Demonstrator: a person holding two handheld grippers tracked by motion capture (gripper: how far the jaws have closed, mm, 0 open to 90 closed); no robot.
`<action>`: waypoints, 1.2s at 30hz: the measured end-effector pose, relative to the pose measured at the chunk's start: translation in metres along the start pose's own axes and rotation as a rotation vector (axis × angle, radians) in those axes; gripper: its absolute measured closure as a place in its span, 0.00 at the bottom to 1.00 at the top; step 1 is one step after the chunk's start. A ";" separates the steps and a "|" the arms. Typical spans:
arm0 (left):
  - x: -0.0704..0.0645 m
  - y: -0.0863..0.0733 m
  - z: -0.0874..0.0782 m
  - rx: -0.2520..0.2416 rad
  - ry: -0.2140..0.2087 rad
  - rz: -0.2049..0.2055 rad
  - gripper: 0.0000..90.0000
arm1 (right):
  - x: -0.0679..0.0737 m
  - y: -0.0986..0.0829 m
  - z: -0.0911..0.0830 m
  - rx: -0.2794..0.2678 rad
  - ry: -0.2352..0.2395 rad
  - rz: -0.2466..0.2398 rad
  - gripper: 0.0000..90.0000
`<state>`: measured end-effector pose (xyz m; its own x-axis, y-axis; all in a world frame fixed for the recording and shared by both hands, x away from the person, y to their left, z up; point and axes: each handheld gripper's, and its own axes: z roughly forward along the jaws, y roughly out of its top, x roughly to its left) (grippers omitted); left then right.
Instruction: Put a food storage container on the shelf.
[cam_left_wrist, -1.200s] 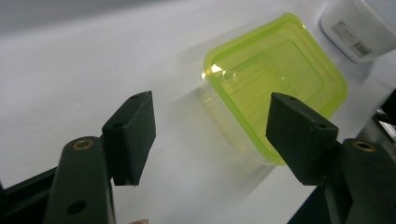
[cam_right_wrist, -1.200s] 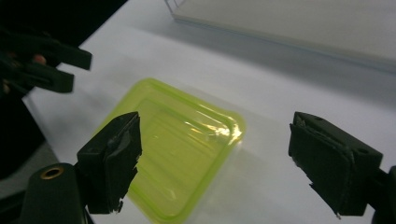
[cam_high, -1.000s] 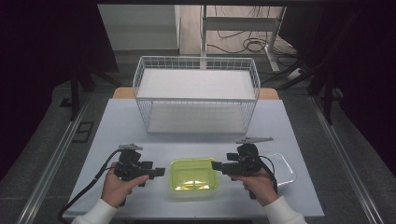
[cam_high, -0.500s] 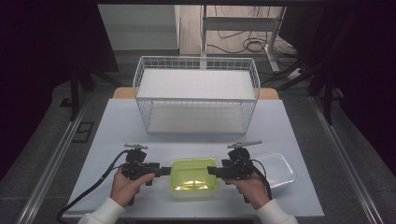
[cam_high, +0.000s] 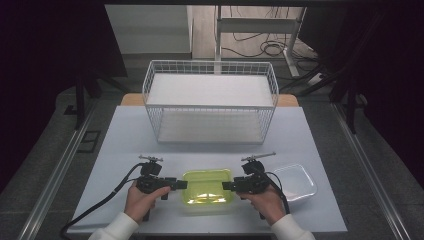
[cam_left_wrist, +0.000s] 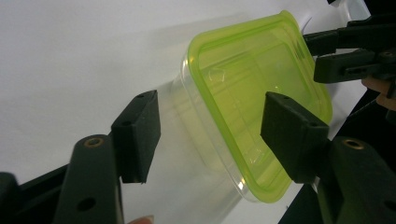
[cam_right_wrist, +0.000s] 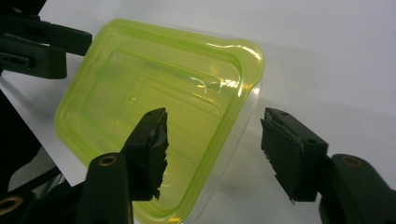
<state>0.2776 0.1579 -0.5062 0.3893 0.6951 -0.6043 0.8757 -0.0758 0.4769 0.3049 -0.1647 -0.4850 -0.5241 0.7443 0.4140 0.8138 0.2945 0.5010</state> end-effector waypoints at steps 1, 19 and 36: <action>0.000 -0.001 0.002 0.000 0.002 0.000 0.45 | -0.002 0.000 0.001 0.004 0.011 0.017 0.49; 0.001 -0.006 0.008 -0.008 -0.076 -0.058 0.81 | -0.011 -0.004 -0.004 -0.008 0.116 0.121 0.83; -0.013 -0.004 -0.013 -0.093 -0.088 0.010 0.88 | 0.004 0.000 -0.025 -0.125 0.086 -0.027 0.88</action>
<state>0.2650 0.1583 -0.4918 0.4252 0.6288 -0.6510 0.8428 -0.0130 0.5380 0.2965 -0.1770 -0.4650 -0.5696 0.6814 0.4596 0.7642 0.2333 0.6014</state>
